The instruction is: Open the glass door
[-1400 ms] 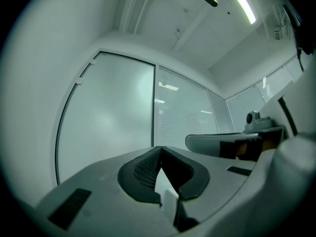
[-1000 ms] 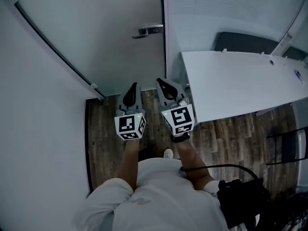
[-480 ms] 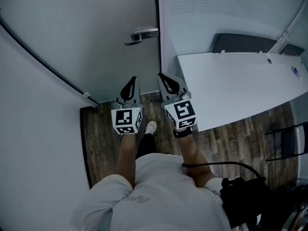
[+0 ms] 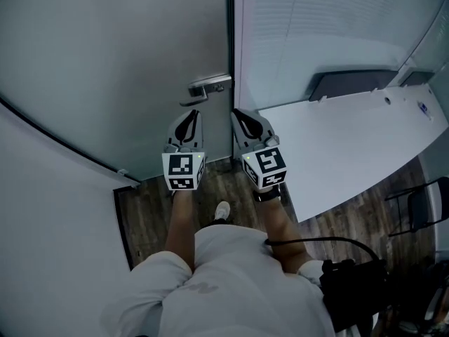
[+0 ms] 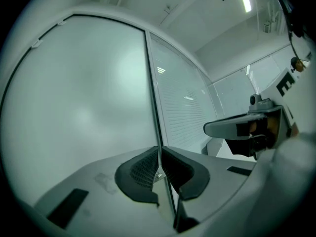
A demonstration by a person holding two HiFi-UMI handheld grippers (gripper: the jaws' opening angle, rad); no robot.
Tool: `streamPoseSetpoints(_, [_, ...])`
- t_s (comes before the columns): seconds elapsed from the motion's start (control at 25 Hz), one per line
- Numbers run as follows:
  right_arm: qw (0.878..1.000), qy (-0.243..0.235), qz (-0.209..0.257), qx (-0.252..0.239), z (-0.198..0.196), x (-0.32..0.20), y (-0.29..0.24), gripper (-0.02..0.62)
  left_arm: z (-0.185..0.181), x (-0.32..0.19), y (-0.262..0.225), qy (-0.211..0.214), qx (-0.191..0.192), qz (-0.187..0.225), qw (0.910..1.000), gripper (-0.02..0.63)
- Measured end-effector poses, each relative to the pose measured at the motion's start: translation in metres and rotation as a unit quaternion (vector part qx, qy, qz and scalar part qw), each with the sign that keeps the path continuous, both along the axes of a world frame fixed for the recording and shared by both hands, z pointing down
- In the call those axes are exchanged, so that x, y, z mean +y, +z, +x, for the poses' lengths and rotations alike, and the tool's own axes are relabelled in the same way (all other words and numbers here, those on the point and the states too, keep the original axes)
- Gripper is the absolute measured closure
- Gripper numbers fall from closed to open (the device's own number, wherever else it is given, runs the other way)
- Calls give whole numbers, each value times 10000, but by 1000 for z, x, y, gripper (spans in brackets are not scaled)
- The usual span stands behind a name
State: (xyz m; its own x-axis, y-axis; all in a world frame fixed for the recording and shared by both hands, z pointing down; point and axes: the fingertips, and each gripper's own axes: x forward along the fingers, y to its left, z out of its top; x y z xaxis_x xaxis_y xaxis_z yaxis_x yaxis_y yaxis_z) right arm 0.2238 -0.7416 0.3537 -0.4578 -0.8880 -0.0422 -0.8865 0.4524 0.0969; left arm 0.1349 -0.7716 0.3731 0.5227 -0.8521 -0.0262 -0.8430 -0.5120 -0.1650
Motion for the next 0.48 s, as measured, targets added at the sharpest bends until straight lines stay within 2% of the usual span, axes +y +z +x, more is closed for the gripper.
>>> streamPoseSetpoints(0.2, [9995, 156, -230, 125, -5, -51, 18, 592, 3, -57, 38, 344, -435, -438, 9975, 601])
streamPoseSetpoints(0.48, [9966, 296, -704, 297, -3, -104, 51, 592, 9, -118, 101, 550, -1322, -996, 9847, 593])
